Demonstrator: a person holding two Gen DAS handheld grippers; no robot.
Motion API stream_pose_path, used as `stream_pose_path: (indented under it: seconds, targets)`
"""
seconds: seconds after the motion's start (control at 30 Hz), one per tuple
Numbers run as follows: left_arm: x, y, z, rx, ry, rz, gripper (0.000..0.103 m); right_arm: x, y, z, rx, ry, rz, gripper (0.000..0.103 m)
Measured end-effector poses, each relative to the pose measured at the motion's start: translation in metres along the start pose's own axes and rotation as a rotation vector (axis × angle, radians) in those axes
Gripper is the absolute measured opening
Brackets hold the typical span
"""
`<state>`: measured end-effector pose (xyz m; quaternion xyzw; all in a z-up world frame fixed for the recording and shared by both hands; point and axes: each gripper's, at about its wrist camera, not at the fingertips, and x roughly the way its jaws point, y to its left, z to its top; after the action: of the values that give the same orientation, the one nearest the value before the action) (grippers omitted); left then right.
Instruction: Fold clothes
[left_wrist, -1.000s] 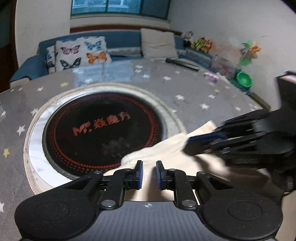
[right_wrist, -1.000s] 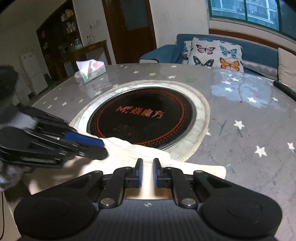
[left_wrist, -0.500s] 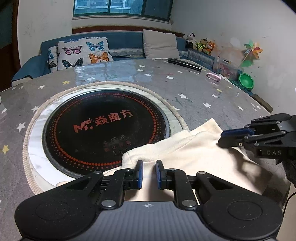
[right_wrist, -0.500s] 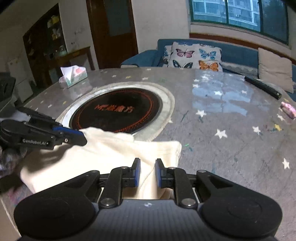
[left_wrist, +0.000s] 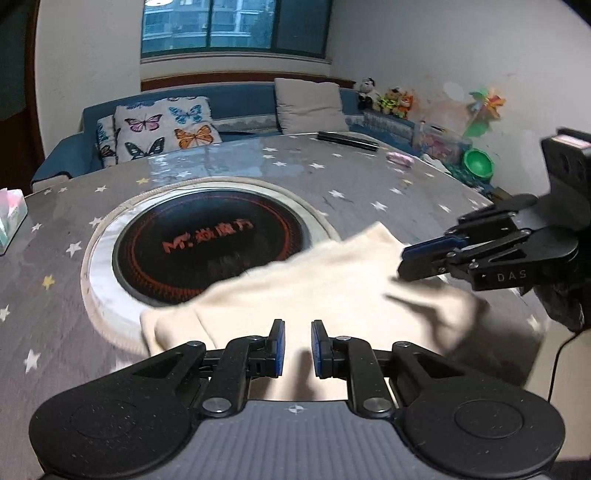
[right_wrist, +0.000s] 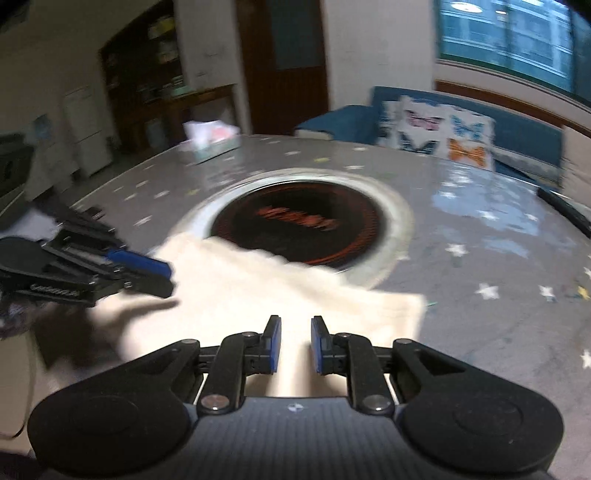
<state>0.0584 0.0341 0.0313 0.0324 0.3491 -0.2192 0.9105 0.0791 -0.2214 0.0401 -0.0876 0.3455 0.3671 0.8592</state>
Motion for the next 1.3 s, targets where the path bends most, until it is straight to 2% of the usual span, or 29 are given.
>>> stream_pose_path:
  seconds: [0.1, 0.2, 0.33, 0.37, 0.5, 0.67, 0.8, 0.93, 1.1, 1.3]
  targets:
    - [-0.010, -0.010, -0.013, 0.010, -0.005, -0.029, 0.018, -0.003, 0.024, -0.010, -0.051, 0.016, 0.057, 0.016]
    - [-0.013, -0.017, -0.028, 0.045, 0.006, -0.015, 0.018, -0.002, 0.044, -0.023, -0.114, 0.029, 0.068, 0.016]
    - [-0.010, -0.007, -0.045, 0.031, 0.048, 0.047, 0.017, -0.009, 0.036, -0.039, -0.096, 0.061, 0.036, 0.013]
    - [-0.012, -0.002, -0.048, 0.011, 0.048, 0.040, 0.017, -0.013, 0.032, -0.042, -0.084, 0.067, 0.026, 0.008]
    - [-0.021, 0.008, -0.049, -0.027, 0.050, 0.031, 0.017, -0.029, 0.018, -0.048, -0.049, 0.094, -0.009, 0.008]
    - [-0.025, 0.006, -0.037, -0.037, 0.011, 0.030, 0.017, -0.040, 0.012, -0.039, -0.018, 0.036, -0.017, 0.010]
    - [-0.014, 0.017, -0.026, -0.078, 0.009, 0.050, 0.018, -0.022, 0.003, -0.038, 0.017, 0.057, -0.014, 0.010]
    - [-0.008, 0.031, -0.015, -0.123, 0.009, 0.054, 0.018, -0.024, -0.003, -0.027, 0.025, 0.036, -0.018, 0.010]
    - [0.012, 0.046, 0.001, -0.166, 0.006, 0.092, 0.018, 0.000, -0.017, -0.001, 0.044, 0.010, -0.036, 0.010]
    - [0.031, 0.055, 0.007, -0.171, 0.022, 0.133, 0.018, 0.045, -0.031, 0.022, 0.078, -0.004, -0.047, 0.010]
